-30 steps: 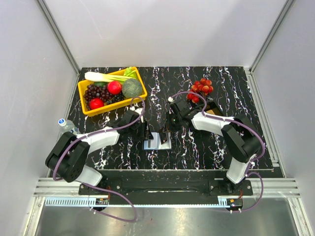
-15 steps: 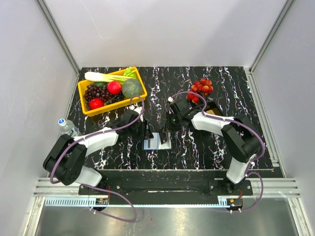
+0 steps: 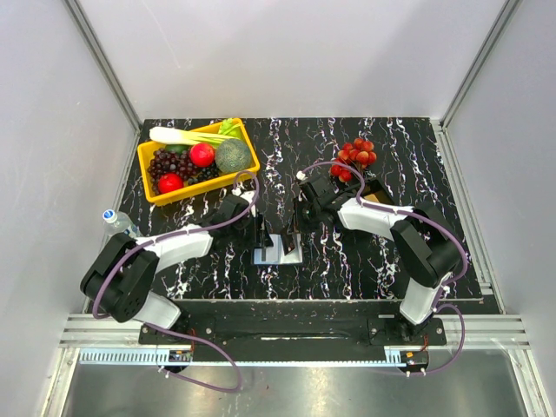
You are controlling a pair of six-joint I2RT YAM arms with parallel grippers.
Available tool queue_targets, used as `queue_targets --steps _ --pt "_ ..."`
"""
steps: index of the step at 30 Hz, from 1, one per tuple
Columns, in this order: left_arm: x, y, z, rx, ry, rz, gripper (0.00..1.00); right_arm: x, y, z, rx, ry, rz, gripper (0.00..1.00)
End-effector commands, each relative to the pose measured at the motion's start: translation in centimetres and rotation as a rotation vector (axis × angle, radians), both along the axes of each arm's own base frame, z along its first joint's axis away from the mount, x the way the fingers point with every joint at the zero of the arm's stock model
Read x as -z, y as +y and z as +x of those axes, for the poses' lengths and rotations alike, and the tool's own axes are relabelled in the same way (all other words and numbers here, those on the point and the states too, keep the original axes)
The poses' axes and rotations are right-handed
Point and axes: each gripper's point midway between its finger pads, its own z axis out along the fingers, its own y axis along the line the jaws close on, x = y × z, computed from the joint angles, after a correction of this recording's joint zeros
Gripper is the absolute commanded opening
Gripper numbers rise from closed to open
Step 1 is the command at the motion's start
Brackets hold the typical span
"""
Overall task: Put the credit cards into the card holder
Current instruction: Turn over the card slot in the card holder.
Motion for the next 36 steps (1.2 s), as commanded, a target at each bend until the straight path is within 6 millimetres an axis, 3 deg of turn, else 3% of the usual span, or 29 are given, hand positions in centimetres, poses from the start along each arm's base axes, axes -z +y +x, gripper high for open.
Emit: queue_targets --steps 1,10,22,25,31,36 --pt "-0.6 -0.8 1.2 -0.010 -0.035 -0.011 0.53 -0.1 0.6 0.1 -0.029 -0.012 -0.002 0.00" --pt "-0.1 -1.4 0.9 0.006 -0.025 -0.001 0.53 -0.4 0.3 0.3 -0.009 -0.026 -0.005 0.00" --pt "-0.5 -2.6 0.9 0.021 -0.019 -0.065 0.52 -5.7 -2.0 1.8 0.105 -0.223 0.005 0.00" --pt "-0.4 -2.9 0.8 0.022 -0.013 -0.082 0.52 -6.2 -1.4 1.1 0.070 -0.217 0.049 0.00" --pt "-0.6 -3.1 0.9 0.021 -0.016 -0.092 0.52 -6.0 0.6 0.1 0.054 -0.130 0.164 0.00" --pt "-0.6 -3.0 0.7 0.023 -0.016 -0.092 0.52 -4.1 1.5 -0.5 0.070 -0.048 0.190 0.00"
